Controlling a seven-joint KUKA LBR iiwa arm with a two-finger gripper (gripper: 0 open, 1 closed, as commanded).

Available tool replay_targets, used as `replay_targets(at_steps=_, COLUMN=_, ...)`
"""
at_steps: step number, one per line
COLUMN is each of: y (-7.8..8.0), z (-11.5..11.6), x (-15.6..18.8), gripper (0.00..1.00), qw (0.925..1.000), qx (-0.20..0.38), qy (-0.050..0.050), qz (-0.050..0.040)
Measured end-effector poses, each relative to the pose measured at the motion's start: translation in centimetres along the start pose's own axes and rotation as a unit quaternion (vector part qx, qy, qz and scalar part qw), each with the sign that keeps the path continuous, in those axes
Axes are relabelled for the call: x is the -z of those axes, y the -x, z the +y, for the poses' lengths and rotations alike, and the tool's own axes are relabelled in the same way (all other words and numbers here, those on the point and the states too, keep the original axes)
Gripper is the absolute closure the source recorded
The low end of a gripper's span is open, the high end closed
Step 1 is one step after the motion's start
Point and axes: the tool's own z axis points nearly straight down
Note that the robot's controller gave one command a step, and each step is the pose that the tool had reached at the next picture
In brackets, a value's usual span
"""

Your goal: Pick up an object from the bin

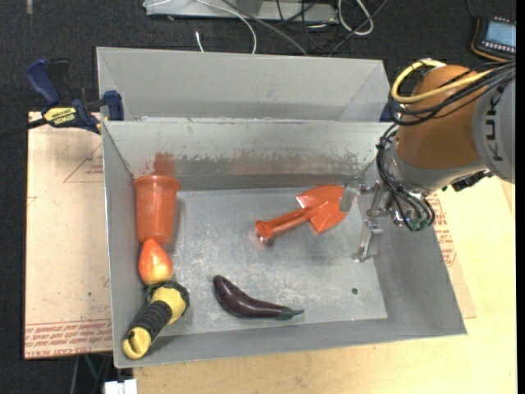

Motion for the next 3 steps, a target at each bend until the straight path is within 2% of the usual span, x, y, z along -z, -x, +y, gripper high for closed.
replay_targets(at_steps=1, y=0.2, z=0.0, x=0.5, gripper=0.0, qw=1.0, qx=0.002, qy=0.0, qz=-0.0038)
replay_targets(at_steps=2, y=7.1, z=6.9, x=-9.6, gripper=0.0, qw=0.9998, qx=-0.018, qy=0.001, qz=-0.0033)
replay_targets(at_steps=3, y=7.8, z=6.9, x=-3.8, gripper=0.0, qw=0.9989, qx=0.044, qy=-0.003, qz=-0.013)
